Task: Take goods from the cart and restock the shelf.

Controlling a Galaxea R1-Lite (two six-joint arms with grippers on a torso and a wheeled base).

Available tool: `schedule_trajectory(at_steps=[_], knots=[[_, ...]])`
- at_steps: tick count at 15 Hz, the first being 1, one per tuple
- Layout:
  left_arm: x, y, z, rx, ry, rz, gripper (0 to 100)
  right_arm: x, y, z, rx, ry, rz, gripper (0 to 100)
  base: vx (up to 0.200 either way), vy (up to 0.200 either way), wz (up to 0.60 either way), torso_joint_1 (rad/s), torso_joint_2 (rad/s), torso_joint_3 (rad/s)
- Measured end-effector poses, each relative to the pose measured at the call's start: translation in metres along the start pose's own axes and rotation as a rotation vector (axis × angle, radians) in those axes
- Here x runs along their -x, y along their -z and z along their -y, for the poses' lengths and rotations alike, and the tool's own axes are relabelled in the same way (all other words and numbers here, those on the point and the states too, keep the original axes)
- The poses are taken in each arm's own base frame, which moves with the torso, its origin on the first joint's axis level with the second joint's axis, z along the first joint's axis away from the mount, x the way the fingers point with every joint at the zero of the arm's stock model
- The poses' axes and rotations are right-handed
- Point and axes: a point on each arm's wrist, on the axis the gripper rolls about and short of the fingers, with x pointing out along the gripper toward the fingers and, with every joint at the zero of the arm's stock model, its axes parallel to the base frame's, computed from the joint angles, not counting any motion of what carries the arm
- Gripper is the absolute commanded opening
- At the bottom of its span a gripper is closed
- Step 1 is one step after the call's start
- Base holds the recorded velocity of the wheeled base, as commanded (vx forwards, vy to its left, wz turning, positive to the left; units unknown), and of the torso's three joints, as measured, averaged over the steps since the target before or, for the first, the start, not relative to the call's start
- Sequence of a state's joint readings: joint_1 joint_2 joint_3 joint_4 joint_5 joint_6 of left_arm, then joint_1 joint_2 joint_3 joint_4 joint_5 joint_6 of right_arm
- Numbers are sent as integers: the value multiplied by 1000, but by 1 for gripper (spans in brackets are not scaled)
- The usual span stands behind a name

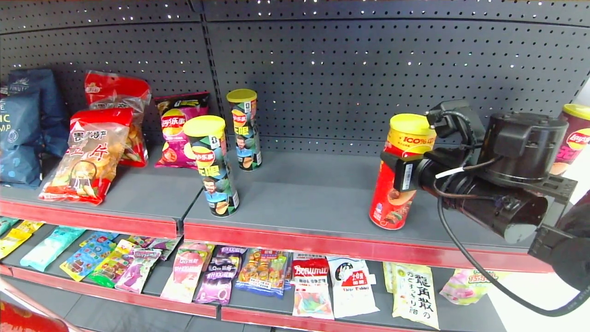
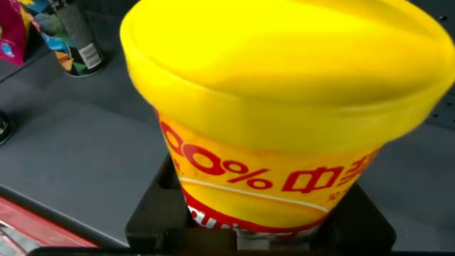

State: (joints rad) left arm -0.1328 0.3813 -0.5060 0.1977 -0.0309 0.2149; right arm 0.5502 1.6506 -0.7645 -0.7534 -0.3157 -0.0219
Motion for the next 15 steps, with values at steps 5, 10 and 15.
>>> schedule_trajectory(at_steps=[5,10,15], knots=[[0,0,0,0,0,0,0,-1,5,-7,10,2,-18,0,0,0,0,0,0,0],[3,1,0,0,-16,9,0,2,10,-19,20,-18,-30,0,0,0,0,0,0,0],[6,2,0,-1,-20,20,0,7,13,-23,26,-31,-37,0,0,0,0,0,0,0]])
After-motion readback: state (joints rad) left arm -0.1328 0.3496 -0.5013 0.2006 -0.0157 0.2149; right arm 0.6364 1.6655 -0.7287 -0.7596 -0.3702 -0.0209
